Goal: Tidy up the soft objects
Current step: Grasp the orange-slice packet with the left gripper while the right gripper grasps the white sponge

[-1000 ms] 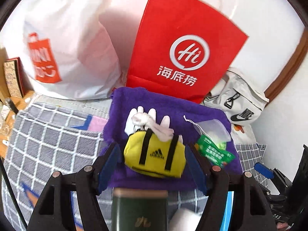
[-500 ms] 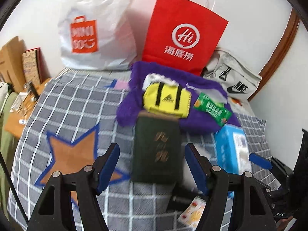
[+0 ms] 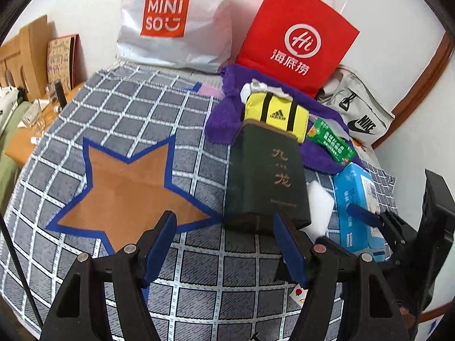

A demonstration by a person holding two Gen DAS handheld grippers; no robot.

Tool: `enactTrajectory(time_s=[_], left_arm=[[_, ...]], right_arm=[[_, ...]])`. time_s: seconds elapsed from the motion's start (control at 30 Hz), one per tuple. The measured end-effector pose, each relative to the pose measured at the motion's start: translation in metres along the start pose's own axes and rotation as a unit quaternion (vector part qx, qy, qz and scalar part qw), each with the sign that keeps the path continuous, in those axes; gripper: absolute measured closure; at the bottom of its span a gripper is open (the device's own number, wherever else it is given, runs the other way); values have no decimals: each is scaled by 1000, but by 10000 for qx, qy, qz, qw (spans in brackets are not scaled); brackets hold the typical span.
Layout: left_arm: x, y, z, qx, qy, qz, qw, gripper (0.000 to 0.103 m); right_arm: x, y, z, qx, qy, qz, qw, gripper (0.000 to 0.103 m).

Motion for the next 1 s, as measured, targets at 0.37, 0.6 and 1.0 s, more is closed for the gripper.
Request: enactTrajectory(time_s=[0.37, 0.6, 1.0], left_arm=[[-9, 6, 10, 86, 125, 220, 9996, 34], [-10, 3, 18, -6, 229, 217, 9995, 34], [-1, -34, 61, -574, 582, 226, 9964, 34]], right_arm=[[-36, 1, 9, 576, 355, 399, 9969, 19], [-27, -14, 9, 271, 165, 456, 9985, 37], [62, -5, -2, -329, -730, -52, 9968, 37]])
Point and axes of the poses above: each gripper's, at about its wrist camera, not at the fingertips, and x roughly against the way its jaws point, y to its left, z to its underside, the point moved 9 cm from there along -x, roughly the way its jaws point, and after that the axes turned 9 degrees about -y, right-handed, at the moved point
